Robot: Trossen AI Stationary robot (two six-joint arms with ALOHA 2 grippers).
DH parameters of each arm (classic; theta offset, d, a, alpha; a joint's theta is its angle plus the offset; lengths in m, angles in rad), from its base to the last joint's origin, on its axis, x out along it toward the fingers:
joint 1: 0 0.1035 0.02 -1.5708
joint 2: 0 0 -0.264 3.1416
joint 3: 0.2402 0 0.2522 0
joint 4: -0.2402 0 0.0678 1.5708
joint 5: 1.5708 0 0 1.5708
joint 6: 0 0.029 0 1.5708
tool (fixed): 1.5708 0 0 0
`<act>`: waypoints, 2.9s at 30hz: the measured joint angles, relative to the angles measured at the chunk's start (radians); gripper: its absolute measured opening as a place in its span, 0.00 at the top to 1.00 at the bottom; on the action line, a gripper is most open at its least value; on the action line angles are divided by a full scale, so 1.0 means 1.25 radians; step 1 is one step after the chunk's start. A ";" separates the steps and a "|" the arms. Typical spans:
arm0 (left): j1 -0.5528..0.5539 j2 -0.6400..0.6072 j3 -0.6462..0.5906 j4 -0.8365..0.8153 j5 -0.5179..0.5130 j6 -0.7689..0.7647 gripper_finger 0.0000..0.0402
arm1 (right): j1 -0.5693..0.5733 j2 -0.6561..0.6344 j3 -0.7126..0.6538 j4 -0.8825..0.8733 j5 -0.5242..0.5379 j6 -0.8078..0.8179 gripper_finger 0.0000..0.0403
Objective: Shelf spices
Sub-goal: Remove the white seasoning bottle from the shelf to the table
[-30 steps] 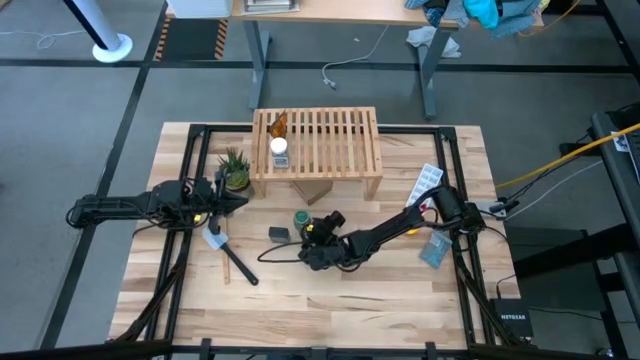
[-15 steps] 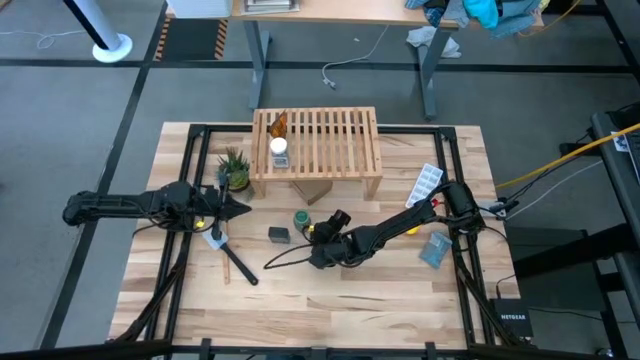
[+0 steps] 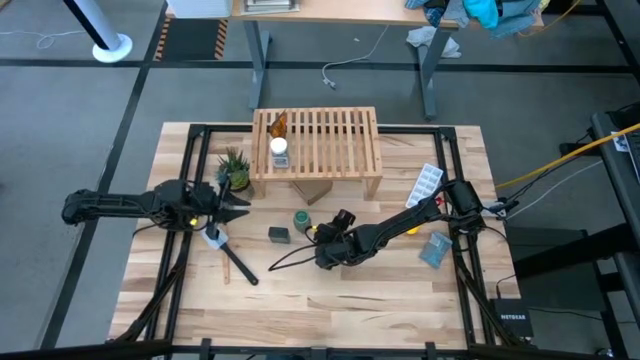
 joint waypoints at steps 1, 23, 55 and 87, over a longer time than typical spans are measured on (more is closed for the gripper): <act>0.000 0.000 0.000 -0.005 0.000 0.011 0.73 | 0.000 0.000 0.000 -0.002 -0.004 0.000 0.25; 0.076 0.130 0.005 0.173 -0.232 0.227 0.44 | -0.001 0.000 0.000 -0.012 -0.011 0.003 0.25; 0.396 0.612 0.206 0.295 0.062 0.205 0.44 | -0.001 0.000 0.000 -0.012 -0.011 0.003 0.25; 0.395 0.909 0.391 0.307 0.127 0.234 0.49 | -0.001 0.000 0.000 -0.010 -0.011 0.003 0.25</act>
